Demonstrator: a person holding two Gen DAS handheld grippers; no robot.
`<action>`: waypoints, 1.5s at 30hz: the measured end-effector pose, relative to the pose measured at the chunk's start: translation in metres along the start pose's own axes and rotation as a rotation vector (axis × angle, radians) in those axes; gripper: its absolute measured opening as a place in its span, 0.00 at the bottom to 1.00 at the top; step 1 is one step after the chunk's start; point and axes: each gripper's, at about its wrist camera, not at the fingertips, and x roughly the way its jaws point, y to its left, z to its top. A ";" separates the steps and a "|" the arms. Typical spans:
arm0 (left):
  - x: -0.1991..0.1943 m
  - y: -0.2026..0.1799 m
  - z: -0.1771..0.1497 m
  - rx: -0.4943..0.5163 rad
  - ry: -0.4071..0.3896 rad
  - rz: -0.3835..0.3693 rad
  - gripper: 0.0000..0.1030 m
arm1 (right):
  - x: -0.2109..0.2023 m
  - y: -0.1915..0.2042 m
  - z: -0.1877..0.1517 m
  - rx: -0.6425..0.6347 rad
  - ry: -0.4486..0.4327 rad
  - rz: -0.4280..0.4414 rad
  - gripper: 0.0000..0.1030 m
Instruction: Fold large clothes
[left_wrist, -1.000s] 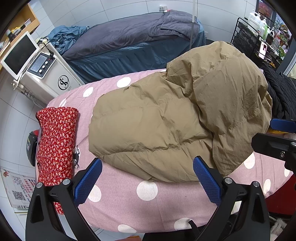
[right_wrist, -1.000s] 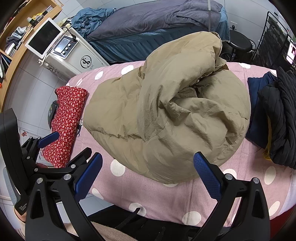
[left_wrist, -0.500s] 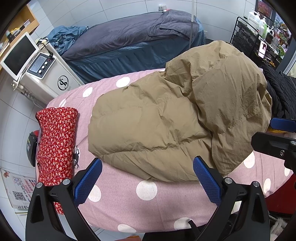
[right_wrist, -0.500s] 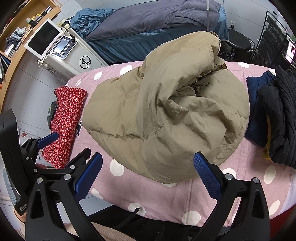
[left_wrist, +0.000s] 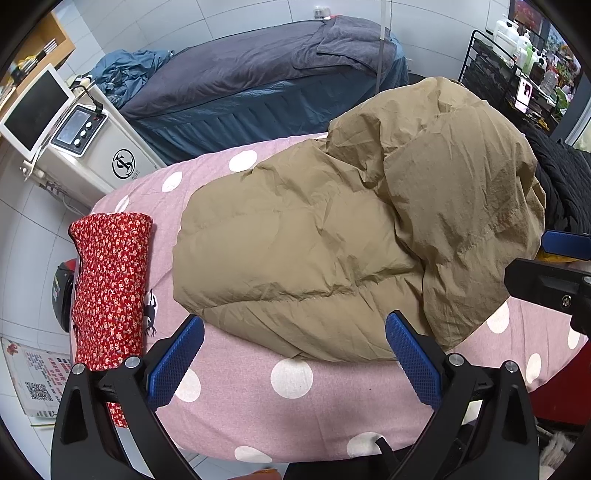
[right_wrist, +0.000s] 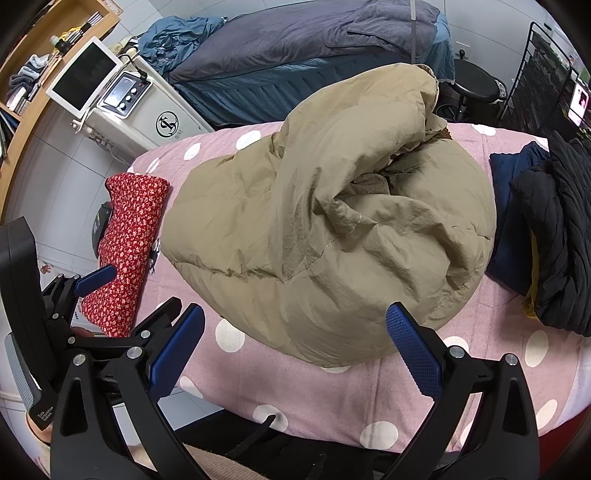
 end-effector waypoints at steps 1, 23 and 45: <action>0.001 0.000 0.000 0.001 0.000 -0.001 0.94 | 0.000 -0.001 0.000 0.001 0.000 -0.001 0.94; 0.048 0.046 -0.002 -0.130 0.139 -0.066 0.94 | -0.005 -0.095 0.118 0.210 -0.187 0.056 0.94; 0.022 0.070 0.046 -0.146 -0.005 -0.070 0.94 | 0.108 0.051 0.053 -0.285 0.123 0.226 0.23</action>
